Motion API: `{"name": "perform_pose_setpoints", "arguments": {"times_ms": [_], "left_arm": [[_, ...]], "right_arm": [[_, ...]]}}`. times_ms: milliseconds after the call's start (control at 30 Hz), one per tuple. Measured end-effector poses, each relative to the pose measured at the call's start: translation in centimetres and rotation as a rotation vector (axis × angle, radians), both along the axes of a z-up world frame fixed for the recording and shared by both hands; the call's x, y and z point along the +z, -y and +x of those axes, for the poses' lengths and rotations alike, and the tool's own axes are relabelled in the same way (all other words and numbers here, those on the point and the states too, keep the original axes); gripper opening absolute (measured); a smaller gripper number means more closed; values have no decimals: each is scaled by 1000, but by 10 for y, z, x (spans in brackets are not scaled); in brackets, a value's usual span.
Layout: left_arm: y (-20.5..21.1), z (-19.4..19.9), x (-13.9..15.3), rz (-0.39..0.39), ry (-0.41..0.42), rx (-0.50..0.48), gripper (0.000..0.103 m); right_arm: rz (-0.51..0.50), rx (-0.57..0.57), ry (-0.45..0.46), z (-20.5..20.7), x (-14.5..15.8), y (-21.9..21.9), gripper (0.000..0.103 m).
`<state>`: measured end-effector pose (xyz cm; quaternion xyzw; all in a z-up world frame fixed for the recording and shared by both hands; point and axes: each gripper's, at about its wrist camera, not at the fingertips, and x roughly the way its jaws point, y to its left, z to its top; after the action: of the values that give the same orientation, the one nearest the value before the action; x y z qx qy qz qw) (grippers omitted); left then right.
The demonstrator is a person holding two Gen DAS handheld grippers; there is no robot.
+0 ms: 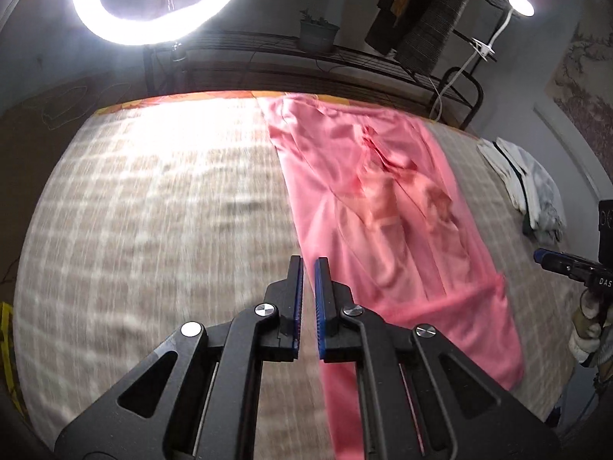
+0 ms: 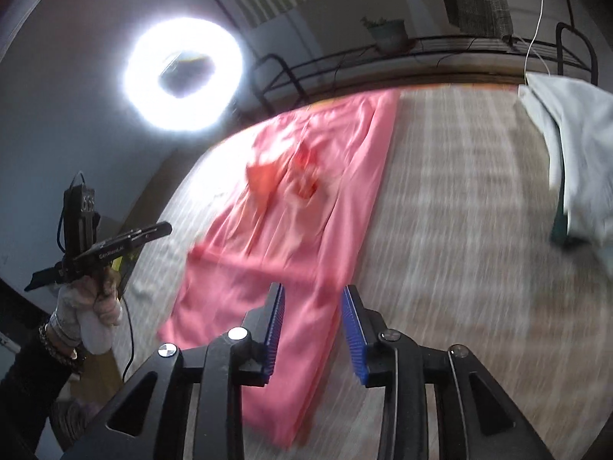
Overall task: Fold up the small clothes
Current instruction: 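Move both tools to the collar end and grasp the collar edge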
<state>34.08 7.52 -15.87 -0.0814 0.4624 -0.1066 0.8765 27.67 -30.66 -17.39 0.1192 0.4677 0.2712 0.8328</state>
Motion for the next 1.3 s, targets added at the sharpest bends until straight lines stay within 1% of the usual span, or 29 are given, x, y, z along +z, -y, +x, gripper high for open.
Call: {"name": "perform_pose_setpoints", "arguments": {"times_ms": [100,167,300,400,533,567,600,633,667,733,833,900,967,1000,1033,1100,1200,1300], "left_arm": [[-7,40,-8,-17,0,18,3],[-9,70,-16,-13,2,22,3],[-6,114,-35,-13,4,22,3],[-2,145,-51,9,-2,19,3],[5,183,-73,83,-14,27,3],[6,190,-73,92,9,32,4],[6,194,-73,96,9,31,8],[4,199,-72,94,16,33,15],[2,202,-71,86,16,36,19],[-6,207,-69,56,30,47,32],[-19,218,-70,-3,20,76,43],[-21,226,-70,-21,3,77,44],[-25,227,-68,-53,10,71,44],[-29,229,-68,-82,18,78,44],[-30,232,-68,-91,13,83,44],[-32,240,-72,-94,-9,84,44],[-25,247,-73,-85,-4,61,44],[-13,251,-74,-47,-1,44,44]], "right_arm": [[22,-19,11,29,1,1,33],[21,-27,15,50,0,6,33],[22,-31,5,91,-9,5,34],[23,-40,5,119,-15,7,36],[32,-45,-4,158,-26,4,37],[30,-49,-4,165,-27,4,37],[28,-51,-4,175,-30,2,37],[27,-53,-4,182,-30,0,37],[28,-54,-3,190,-32,-2,37],[28,-55,2,205,-33,-6,37],[35,-56,20,230,-33,-12,39],[48,-62,22,240,-35,-16,39],[66,-83,13,256,-39,-18,39],[76,-89,6,263,-42,-19,39],[83,-95,1,267,-45,-21,39],[76,-101,-4,275,-49,-26,39],[47,-110,-9,285,-55,-32,39],[61,-115,-8,289,-55,-31,38]]}}
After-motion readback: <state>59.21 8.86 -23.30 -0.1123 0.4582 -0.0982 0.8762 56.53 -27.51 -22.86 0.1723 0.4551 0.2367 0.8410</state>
